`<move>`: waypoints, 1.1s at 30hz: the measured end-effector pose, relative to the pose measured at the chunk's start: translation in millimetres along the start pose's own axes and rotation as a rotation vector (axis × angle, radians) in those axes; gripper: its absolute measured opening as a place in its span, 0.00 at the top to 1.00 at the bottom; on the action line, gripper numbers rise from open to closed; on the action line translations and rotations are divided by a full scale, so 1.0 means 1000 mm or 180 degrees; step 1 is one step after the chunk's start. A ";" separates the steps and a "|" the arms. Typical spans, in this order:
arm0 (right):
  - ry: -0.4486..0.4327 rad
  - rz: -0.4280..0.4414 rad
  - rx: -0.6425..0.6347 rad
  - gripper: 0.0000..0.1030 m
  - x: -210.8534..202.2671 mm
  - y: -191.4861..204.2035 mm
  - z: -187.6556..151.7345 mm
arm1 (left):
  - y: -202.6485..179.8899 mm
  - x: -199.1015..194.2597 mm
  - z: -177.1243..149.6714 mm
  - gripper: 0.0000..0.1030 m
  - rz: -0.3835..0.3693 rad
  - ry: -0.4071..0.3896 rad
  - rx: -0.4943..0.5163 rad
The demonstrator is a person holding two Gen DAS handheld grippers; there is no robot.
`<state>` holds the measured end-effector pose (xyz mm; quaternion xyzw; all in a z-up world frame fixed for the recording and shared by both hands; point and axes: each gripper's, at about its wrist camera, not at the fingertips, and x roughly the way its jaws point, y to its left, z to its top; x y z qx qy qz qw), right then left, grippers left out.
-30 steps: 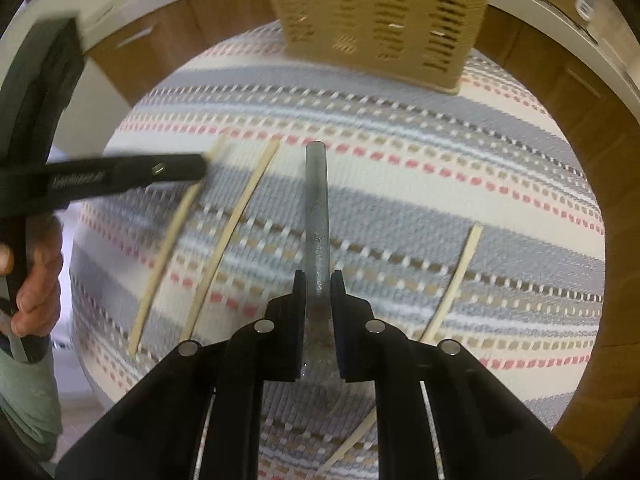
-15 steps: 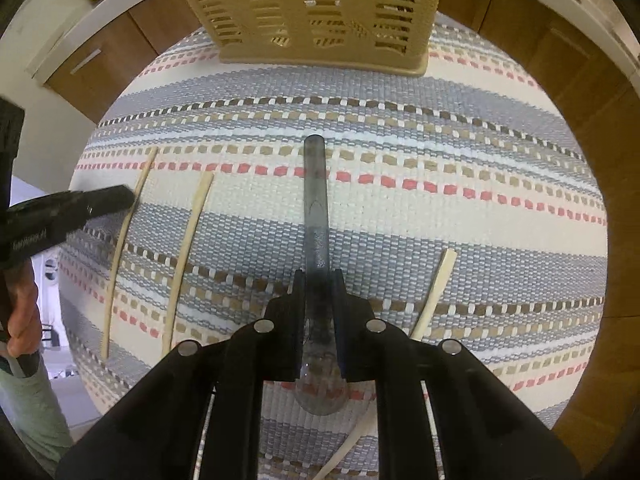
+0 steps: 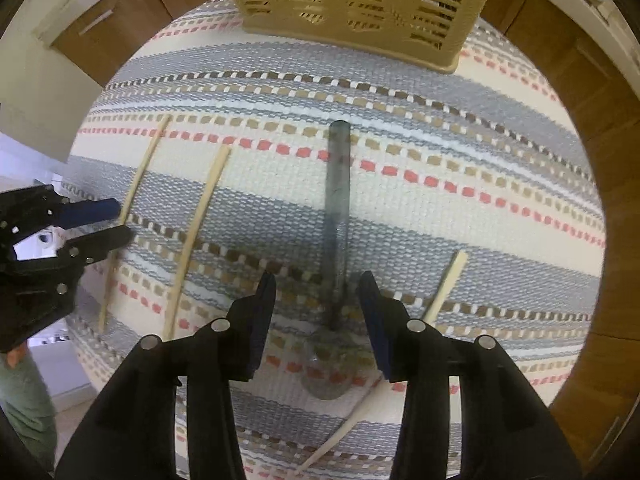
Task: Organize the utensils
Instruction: 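Grasp a wooden chopstick with the left gripper while the right gripper grasps the dark knife handle, then lift the chopstick and knife and drop them into the beige caddy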
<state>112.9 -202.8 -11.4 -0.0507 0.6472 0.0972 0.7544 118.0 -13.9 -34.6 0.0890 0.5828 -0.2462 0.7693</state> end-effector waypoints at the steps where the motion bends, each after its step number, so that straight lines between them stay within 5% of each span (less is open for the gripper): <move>1: 0.0034 0.0019 -0.0011 0.61 0.002 0.000 0.001 | -0.002 0.000 0.001 0.76 0.0004 0.0003 -0.0001; 7: -0.0032 -0.0214 -0.0215 0.87 0.007 0.014 -0.003 | -0.030 0.013 0.004 0.83 0.0419 -0.0022 0.0249; 11: -0.0100 -0.0295 -0.0350 0.90 0.007 0.023 -0.004 | -0.036 0.014 0.001 0.93 0.0576 -0.0100 0.0285; 15: -0.0180 -0.0220 -0.0345 0.90 0.005 0.022 -0.007 | -0.030 0.011 -0.001 0.97 0.0469 -0.0203 0.0128; 24: -0.0892 0.0471 -0.0102 0.90 -0.051 -0.006 -0.042 | -0.014 -0.033 -0.008 0.97 -0.0053 -0.1068 -0.0422; 33: -0.1850 0.0680 0.0013 0.90 -0.128 -0.035 -0.038 | -0.029 -0.105 0.019 0.97 -0.0415 -0.2321 -0.0502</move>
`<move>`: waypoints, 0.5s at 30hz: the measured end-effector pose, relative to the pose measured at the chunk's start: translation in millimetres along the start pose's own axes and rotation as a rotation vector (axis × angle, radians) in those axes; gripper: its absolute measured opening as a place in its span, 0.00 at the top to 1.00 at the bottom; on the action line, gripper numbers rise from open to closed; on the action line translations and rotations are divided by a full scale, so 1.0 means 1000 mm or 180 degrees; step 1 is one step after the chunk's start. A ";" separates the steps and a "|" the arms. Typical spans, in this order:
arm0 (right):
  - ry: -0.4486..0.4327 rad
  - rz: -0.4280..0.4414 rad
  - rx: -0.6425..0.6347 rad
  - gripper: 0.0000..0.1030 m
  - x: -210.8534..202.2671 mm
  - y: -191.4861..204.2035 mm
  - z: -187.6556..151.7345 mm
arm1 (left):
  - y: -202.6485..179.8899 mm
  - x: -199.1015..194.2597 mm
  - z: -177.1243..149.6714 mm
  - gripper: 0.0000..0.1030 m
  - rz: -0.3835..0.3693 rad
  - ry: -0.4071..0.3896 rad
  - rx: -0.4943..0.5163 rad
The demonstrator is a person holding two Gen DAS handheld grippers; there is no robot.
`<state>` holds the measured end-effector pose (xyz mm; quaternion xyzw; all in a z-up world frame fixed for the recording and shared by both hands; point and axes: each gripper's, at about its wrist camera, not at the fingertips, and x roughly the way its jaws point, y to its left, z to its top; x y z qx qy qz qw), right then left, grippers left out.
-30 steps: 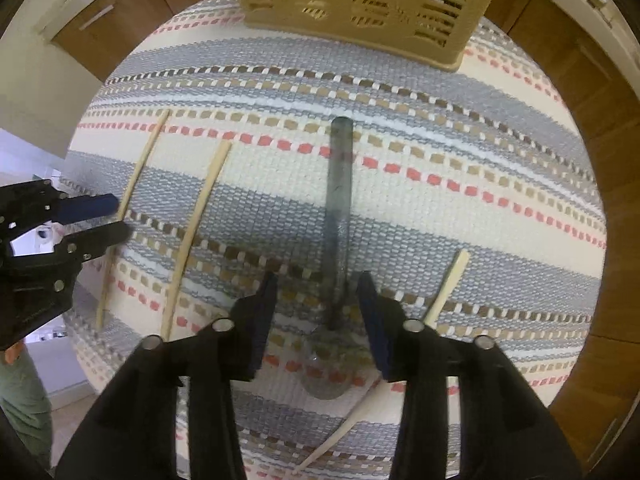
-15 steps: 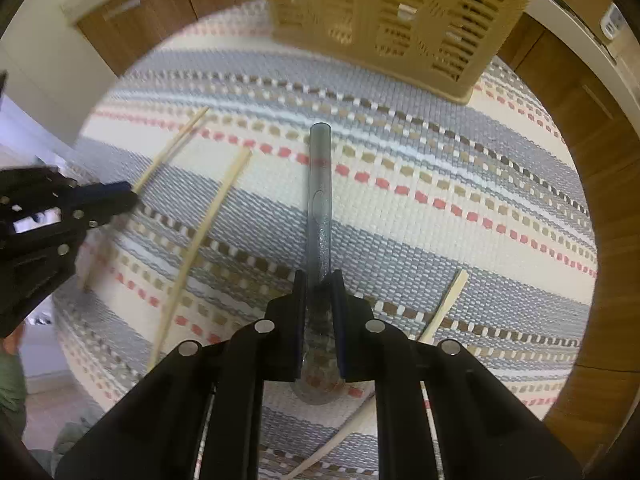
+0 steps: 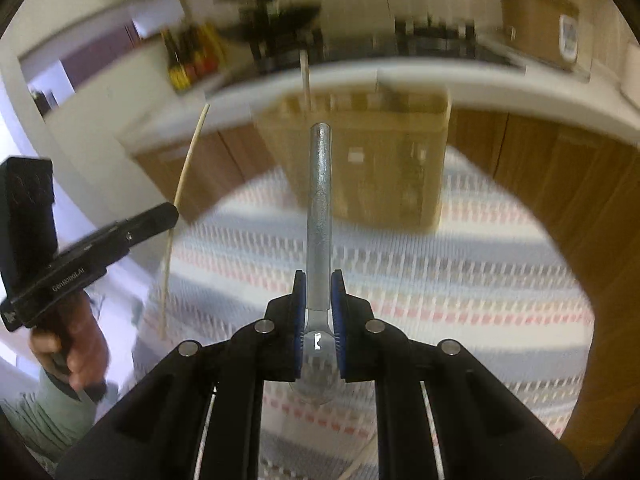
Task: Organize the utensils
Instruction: 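Lift the chopstick and knife and drop them into the beige caddy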
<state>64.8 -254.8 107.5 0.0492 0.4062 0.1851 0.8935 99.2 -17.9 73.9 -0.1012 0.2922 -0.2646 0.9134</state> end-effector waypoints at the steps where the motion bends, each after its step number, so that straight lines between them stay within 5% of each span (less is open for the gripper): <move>1: -0.0142 0.0001 -0.0015 0.90 -0.006 0.000 0.006 | -0.003 -0.001 0.007 0.97 -0.0010 -0.0101 0.0018; 7: -0.0930 -0.0118 -0.0134 0.90 -0.029 -0.006 0.036 | -0.010 -0.012 0.053 0.97 -0.0175 -0.0934 -0.0005; 12: -0.1550 -0.0330 -0.0204 0.90 -0.033 -0.005 0.072 | 0.004 0.002 0.098 0.97 -0.0310 -0.1251 -0.0250; 15: -0.1670 -0.0453 -0.0172 0.90 -0.025 -0.017 0.091 | 0.013 0.012 0.118 0.97 -0.0305 -0.1435 -0.0340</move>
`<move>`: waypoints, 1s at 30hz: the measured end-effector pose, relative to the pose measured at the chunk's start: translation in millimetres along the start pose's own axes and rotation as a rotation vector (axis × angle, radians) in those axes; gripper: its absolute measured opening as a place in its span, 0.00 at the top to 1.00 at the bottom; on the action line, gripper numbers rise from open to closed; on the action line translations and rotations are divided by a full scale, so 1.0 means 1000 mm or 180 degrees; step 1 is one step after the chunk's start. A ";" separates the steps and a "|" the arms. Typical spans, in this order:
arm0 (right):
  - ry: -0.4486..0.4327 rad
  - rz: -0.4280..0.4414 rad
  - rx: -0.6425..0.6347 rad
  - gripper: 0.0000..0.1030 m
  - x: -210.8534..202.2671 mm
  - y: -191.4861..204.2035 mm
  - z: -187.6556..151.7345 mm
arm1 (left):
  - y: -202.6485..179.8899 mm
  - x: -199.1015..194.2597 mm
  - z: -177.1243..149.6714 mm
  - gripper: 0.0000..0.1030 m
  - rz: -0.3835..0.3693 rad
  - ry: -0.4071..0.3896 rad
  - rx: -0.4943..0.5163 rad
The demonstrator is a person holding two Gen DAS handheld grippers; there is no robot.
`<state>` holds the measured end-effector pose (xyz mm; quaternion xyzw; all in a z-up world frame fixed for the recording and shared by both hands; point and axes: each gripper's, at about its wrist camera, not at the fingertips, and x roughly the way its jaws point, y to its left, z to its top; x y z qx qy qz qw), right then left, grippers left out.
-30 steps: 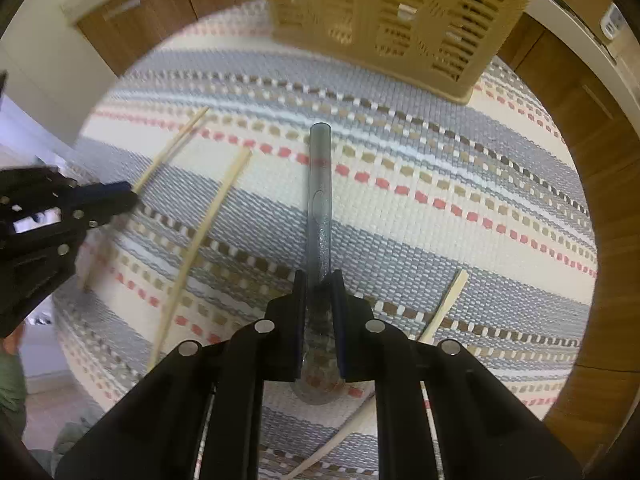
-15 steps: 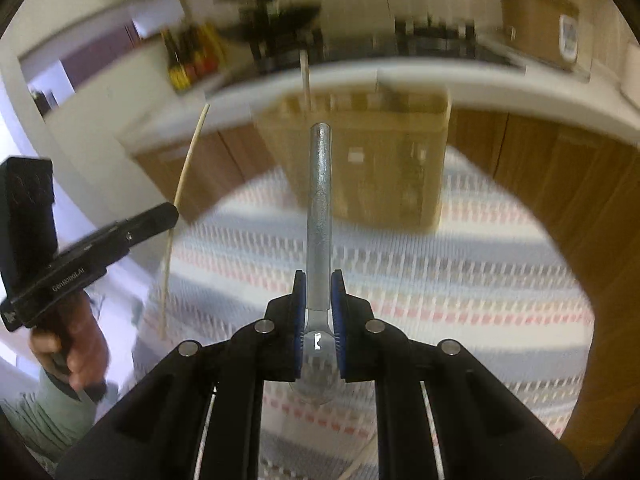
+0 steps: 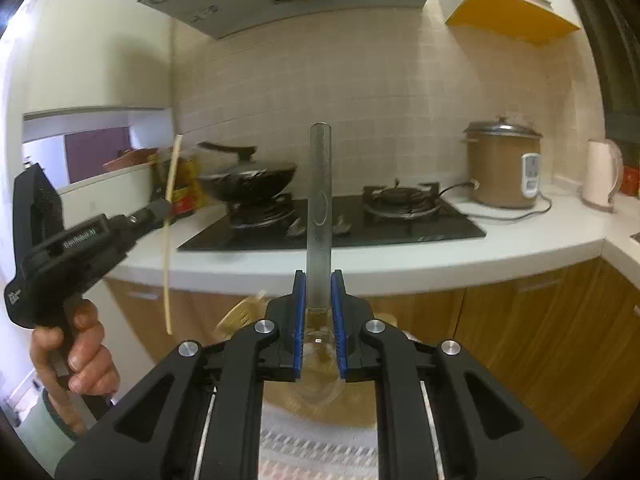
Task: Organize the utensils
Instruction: 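Lift the chopstick and knife and drop them into the beige caddy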
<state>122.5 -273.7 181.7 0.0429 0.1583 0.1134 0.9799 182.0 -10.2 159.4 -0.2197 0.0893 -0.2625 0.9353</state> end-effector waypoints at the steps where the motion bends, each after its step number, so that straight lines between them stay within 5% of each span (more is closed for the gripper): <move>1: -0.0001 -0.0016 0.0007 0.90 0.008 -0.004 0.002 | 0.003 0.009 0.004 0.96 -0.0003 -0.0014 -0.0030; 12: 0.0150 -0.0188 -0.0186 0.90 0.071 -0.017 -0.011 | 0.041 0.071 -0.023 0.96 0.0318 0.0032 -0.0080; 21: 0.0255 -0.0219 -0.0152 0.90 0.086 -0.026 -0.029 | 0.044 0.076 -0.050 0.96 0.0558 -0.0006 0.0235; 30: 0.0356 -0.0161 -0.0127 0.89 0.075 -0.027 -0.037 | 0.055 0.060 -0.047 0.93 0.0403 0.0185 0.0161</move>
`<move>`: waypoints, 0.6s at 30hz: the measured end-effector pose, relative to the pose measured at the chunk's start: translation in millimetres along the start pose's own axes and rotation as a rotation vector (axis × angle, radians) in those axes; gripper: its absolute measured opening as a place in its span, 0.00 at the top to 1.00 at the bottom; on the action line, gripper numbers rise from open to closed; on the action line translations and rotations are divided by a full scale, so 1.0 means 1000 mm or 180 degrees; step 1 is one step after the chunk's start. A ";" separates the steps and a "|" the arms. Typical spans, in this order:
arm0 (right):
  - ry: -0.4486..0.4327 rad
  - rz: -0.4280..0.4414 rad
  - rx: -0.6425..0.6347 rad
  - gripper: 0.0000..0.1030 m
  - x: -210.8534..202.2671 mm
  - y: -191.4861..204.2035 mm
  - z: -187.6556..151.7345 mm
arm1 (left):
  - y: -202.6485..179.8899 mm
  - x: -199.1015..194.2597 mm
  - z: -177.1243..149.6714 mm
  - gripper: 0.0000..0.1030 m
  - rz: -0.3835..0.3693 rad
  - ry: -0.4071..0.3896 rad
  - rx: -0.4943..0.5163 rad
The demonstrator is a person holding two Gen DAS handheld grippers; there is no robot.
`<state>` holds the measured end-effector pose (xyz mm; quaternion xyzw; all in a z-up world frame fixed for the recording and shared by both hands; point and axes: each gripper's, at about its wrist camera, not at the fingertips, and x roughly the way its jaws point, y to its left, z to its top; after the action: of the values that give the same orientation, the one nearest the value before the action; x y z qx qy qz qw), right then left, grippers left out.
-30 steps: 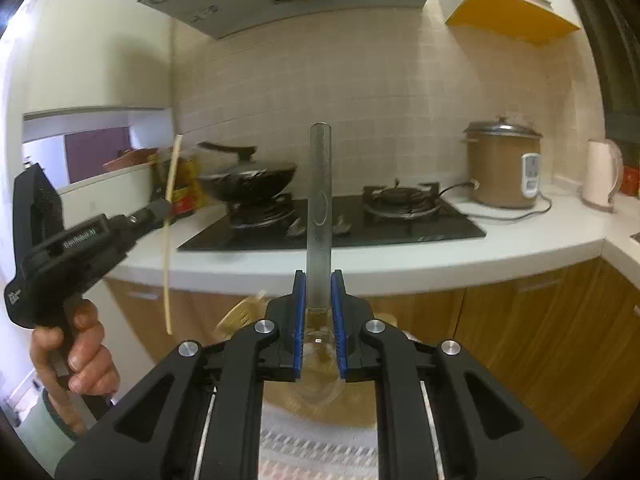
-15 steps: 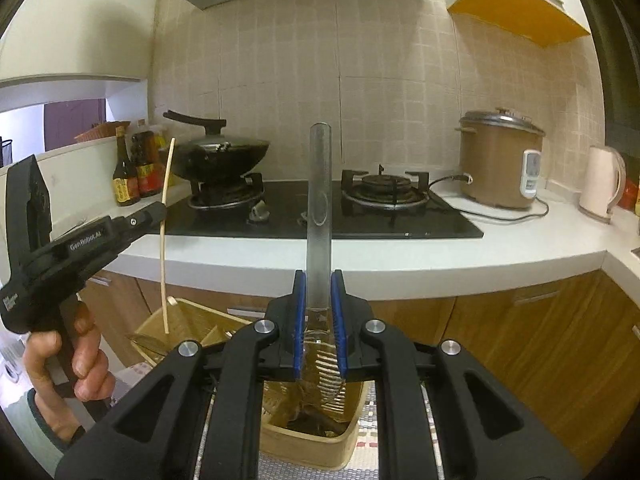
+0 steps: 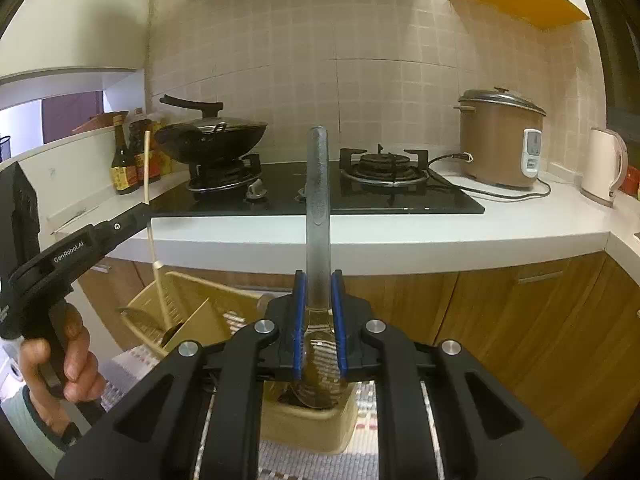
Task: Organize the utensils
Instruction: 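Lift the chopstick and knife and drop them into the beige caddy, then move both grippers back to the table toward the remaining chopsticks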
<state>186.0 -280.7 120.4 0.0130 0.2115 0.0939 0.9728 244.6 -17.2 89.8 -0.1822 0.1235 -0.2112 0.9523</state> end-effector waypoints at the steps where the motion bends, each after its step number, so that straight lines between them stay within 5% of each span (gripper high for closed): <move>1: 0.0025 0.0044 0.0022 0.89 -0.003 0.000 -0.001 | 0.000 -0.003 0.001 0.86 -0.0039 0.0020 0.0013; 4: 0.0054 0.0159 0.0142 0.88 -0.013 -0.004 -0.003 | -0.002 -0.017 0.006 0.74 -0.0081 0.0033 0.0082; 8: 0.0101 0.0273 0.0308 0.65 -0.029 -0.010 -0.007 | -0.007 -0.032 0.008 0.69 -0.0162 0.0127 0.0167; 14: 0.0239 0.0286 0.0448 0.65 -0.067 -0.010 -0.011 | -0.015 -0.061 0.010 0.69 -0.0224 0.0255 0.0175; 18: 0.0431 0.0216 0.0421 0.55 -0.091 -0.003 -0.012 | -0.025 -0.083 0.007 0.65 -0.0320 0.0505 0.0245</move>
<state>100.2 -301.2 146.7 0.0780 0.2820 0.1134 0.9495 164.3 0.9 119.2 -0.1341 0.1809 -0.2772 0.9341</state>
